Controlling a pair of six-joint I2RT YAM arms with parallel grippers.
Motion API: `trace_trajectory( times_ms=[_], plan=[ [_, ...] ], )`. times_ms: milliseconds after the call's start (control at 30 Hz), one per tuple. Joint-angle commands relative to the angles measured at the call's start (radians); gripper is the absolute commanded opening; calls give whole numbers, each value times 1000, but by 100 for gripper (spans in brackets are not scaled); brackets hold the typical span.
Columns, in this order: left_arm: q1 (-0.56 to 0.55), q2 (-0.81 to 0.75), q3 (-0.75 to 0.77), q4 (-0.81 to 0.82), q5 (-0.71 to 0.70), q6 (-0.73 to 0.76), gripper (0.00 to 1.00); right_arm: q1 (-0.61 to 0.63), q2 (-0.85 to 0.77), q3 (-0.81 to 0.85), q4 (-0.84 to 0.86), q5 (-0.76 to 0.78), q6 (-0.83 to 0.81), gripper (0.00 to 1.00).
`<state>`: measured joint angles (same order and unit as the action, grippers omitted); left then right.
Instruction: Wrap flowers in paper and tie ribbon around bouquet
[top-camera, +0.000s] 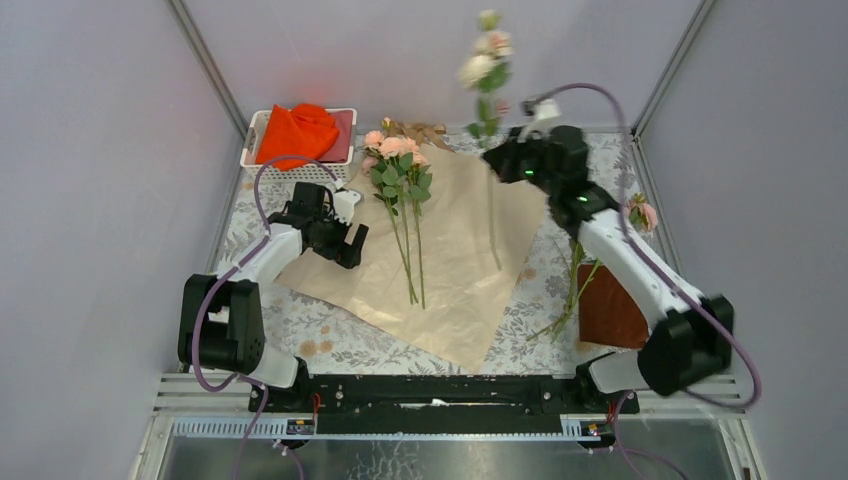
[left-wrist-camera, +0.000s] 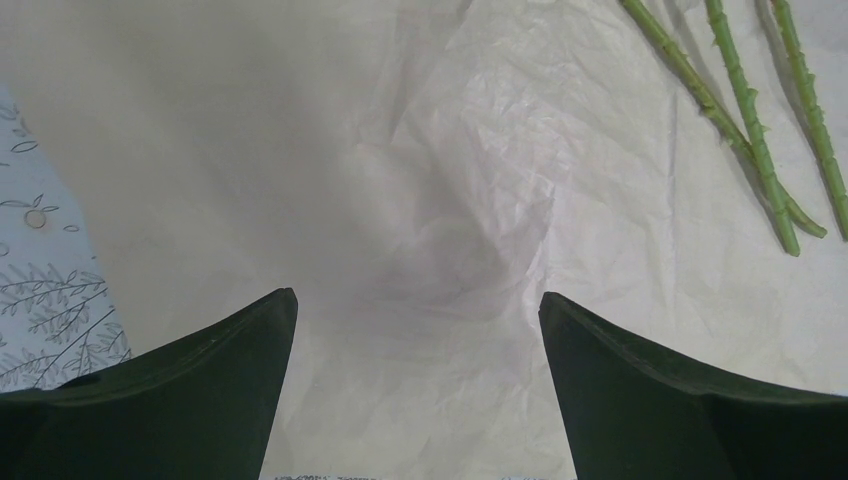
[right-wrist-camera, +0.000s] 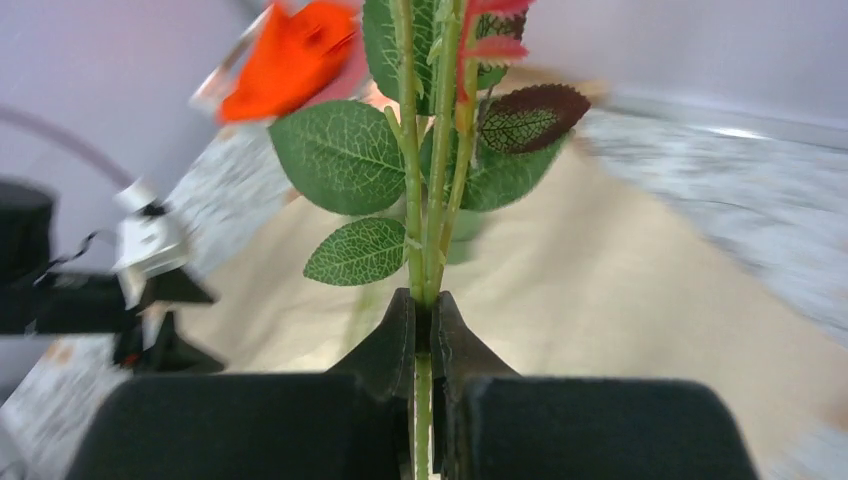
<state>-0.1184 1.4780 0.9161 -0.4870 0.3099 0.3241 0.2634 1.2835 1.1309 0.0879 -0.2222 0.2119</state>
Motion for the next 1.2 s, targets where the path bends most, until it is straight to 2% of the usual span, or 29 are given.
trace_trajectory(
  times_ms=[0,100,200,400,467,533,600,700,833,967,1167],
  plan=[
    [34,-36,7,24,-23,-13,98,245,270,216,-8,-43,26,0],
    [56,-39,3,31,-21,-22,98,317,455,316,34,6,145,0],
    [72,-30,6,30,-19,-31,98,365,656,450,29,65,198,0],
    [82,-25,8,19,-2,-29,98,379,948,714,-125,184,188,0],
    [83,-25,7,20,1,-28,98,379,999,766,-192,214,181,11],
    [84,-22,9,19,3,-28,99,379,1016,788,-242,218,166,36],
    [85,-17,12,17,6,-29,98,379,998,792,-292,255,131,55],
    [85,-16,14,15,6,-28,98,369,899,760,-371,334,73,63],
    [85,-22,12,11,8,-27,98,315,656,555,-375,477,33,67],
    [85,-32,9,11,13,-26,98,172,420,289,-416,611,81,67],
    [85,-32,8,14,26,-25,98,-156,266,-56,-448,526,203,70]
  ],
)
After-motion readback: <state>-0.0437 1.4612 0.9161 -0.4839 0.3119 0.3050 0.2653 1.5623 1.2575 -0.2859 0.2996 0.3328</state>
